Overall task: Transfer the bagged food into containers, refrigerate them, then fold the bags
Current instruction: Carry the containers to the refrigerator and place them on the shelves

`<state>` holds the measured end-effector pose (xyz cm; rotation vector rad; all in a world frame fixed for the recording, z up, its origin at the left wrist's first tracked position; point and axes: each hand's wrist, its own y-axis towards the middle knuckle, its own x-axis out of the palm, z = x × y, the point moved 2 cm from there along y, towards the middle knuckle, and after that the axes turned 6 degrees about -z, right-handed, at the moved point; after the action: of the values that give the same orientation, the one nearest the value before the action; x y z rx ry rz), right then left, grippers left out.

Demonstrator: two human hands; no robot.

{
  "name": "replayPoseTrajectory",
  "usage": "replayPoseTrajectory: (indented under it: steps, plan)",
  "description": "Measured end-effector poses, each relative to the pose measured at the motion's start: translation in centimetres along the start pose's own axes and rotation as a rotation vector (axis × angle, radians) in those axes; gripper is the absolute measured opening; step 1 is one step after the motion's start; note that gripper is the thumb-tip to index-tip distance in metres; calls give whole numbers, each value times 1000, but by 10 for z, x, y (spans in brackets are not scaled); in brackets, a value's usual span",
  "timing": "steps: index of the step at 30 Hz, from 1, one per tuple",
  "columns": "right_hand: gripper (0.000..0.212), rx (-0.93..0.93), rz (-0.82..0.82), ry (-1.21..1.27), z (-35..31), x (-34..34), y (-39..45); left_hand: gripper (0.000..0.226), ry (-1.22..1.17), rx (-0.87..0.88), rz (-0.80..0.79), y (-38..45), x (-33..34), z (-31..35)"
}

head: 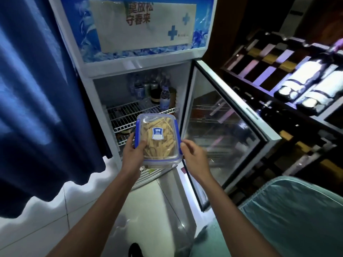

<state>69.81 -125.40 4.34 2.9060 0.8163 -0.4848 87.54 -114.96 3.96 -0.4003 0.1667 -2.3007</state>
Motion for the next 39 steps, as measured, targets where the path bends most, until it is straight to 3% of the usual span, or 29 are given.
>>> replayPoseTrajectory:
  steps: [5, 12, 16, 22, 27, 31, 35, 39]
  plan:
    - [29, 76, -164, 36, -11, 58, 49, 43, -4, -32, 20, 68, -34, 1]
    - [42, 153, -172, -12, 10, 94, 119, 49, -28, -158, 74, 148, -41, -16]
    - [47, 165, -165, -2, 26, 99, 177, 35, -42, -180, 137, 196, -26, -26]
    - [41, 16, -269, -138, 57, 117, 276, 38, -83, -128, 371, 272, -9, -54]
    - [33, -99, -379, -160, 73, 149, 355, 30, -22, -113, 465, 329, -16, -59]
    - [34, -79, -428, -161, 89, 177, 408, 18, 164, -153, 437, 362, -35, -53]
    - [36, -111, -490, -169, 109, 209, 450, 21, 196, -221, 437, 388, -56, -58]
    - [31, -272, -399, -250, 115, 233, 488, 8, 162, -221, 390, 405, -69, -64]
